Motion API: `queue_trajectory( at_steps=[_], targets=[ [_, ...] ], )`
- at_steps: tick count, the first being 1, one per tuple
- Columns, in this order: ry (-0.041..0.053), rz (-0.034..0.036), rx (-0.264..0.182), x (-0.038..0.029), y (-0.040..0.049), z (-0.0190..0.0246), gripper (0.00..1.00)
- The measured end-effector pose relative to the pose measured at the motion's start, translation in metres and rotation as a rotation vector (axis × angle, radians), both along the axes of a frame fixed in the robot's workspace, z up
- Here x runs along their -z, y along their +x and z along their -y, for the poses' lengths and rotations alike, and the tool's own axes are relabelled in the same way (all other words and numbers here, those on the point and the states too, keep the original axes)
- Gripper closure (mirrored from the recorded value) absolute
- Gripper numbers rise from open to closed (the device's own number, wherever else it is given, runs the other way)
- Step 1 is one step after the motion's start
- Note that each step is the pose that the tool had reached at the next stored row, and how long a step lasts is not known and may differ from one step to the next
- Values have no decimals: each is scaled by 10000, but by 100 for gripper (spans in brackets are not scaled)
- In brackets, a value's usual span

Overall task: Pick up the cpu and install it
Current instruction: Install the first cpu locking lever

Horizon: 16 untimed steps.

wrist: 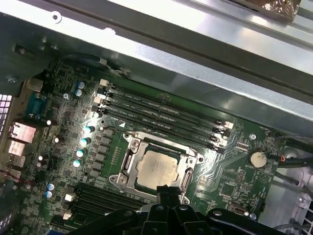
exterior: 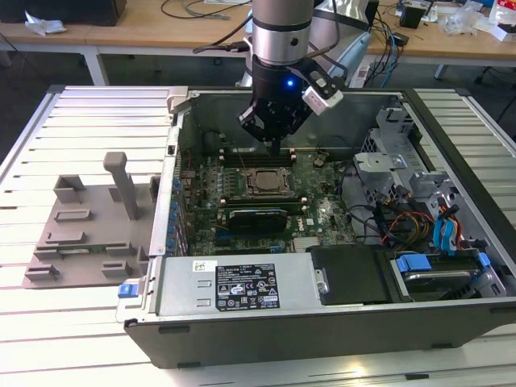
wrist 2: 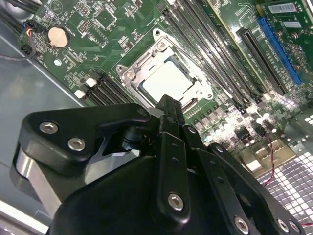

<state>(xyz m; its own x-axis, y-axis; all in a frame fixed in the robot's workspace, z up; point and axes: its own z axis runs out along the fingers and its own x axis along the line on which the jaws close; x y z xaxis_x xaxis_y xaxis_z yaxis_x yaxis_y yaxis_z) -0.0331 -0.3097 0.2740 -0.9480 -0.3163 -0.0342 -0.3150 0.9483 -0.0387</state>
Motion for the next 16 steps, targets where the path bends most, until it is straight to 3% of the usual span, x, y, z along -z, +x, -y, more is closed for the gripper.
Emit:
queue_trajectory(
  at_steps=[4,13,16],
  targets=[
    [-2,-2,146,-1,0,1,89],
    [-34,-1,2781,0,-1,0,89],
    [-34,-1,2888,0,0,0,89]
  ],
)
